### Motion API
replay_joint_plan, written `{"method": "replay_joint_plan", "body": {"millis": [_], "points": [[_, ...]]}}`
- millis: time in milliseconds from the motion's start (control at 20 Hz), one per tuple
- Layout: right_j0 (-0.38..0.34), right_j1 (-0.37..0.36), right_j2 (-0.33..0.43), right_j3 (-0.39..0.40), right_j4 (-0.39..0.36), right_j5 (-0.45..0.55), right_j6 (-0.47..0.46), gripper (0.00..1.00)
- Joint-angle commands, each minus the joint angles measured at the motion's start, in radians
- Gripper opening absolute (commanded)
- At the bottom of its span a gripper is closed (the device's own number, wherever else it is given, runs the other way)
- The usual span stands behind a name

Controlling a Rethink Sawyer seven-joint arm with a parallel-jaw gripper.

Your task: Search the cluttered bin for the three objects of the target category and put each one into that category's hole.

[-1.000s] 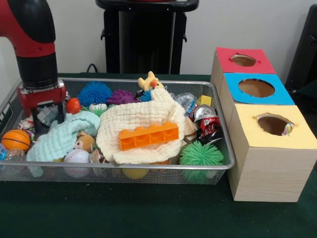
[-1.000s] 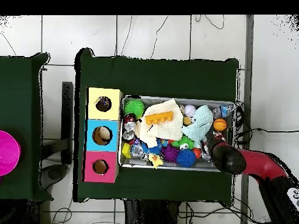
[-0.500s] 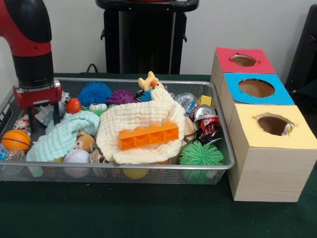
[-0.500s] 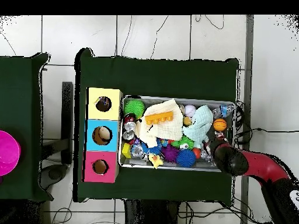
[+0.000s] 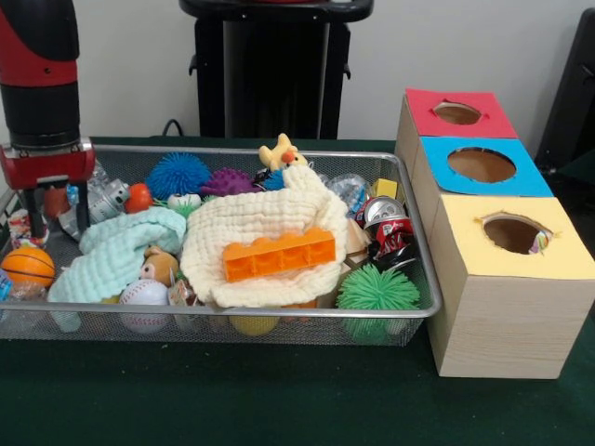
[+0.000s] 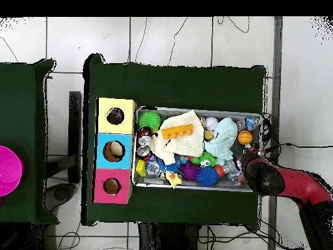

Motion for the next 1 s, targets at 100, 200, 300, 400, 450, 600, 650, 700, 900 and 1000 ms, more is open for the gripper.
{"method": "replay_joint_plan", "body": {"millis": [100,200,300,400,450,600,650,700,900,1000], "points": [[-0.026,0.025,0.064,-0.007,0.003,0.069,-0.078,1.0],[-0.029,0.04,0.063,-0.009,-0.004,0.061,-0.077,1.0],[-0.026,0.046,0.06,-0.008,-0.008,0.054,-0.069,1.0],[-0.024,0.052,0.055,-0.007,-0.012,0.047,-0.061,1.0],[-0.022,0.055,0.053,-0.006,-0.014,0.044,-0.056,1.0],[-0.018,0.053,0.048,-0.002,-0.014,0.039,-0.045,1.0],[-0.011,0.039,0.044,0.004,-0.014,0.037,-0.036,1.0],[-0.001,0.02,0.039,0.012,-0.015,0.037,-0.028,1.0],[0.006,-0.021,0.083,0.036,0.004,0.036,-0.038,1.0],[-0.031,0.021,0.124,0.034,0.001,0.006,-0.065,1.0]]}}
